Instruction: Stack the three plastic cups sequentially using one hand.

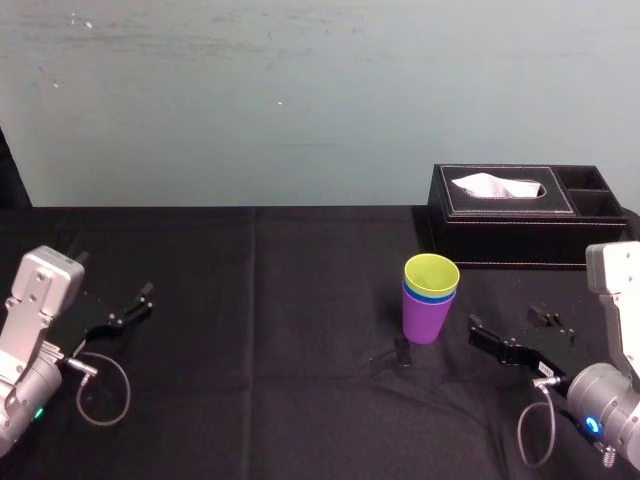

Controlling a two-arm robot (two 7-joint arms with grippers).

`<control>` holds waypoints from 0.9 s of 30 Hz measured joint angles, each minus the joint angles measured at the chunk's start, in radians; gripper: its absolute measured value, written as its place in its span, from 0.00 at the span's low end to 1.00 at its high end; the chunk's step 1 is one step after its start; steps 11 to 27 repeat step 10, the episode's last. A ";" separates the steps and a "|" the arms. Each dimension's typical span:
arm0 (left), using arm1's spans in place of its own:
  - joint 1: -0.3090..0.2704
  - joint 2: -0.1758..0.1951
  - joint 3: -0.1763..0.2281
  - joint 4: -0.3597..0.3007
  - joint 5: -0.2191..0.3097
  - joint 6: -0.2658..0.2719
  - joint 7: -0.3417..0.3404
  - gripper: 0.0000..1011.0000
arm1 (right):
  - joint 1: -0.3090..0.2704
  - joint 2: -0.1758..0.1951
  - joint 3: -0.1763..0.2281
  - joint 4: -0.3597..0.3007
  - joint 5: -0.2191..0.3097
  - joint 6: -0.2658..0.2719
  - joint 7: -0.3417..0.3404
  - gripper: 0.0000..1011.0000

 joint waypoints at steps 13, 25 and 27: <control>0.000 0.000 0.000 0.000 0.000 0.000 0.000 0.99 | 0.000 0.000 0.000 0.000 0.000 0.000 0.000 0.99; 0.000 0.000 0.000 0.000 0.000 0.000 0.000 0.99 | 0.000 0.000 0.000 0.000 0.000 0.000 0.000 0.99; 0.000 0.000 0.000 0.000 0.000 0.000 0.000 0.99 | 0.000 0.000 0.000 0.000 0.000 0.000 0.000 0.99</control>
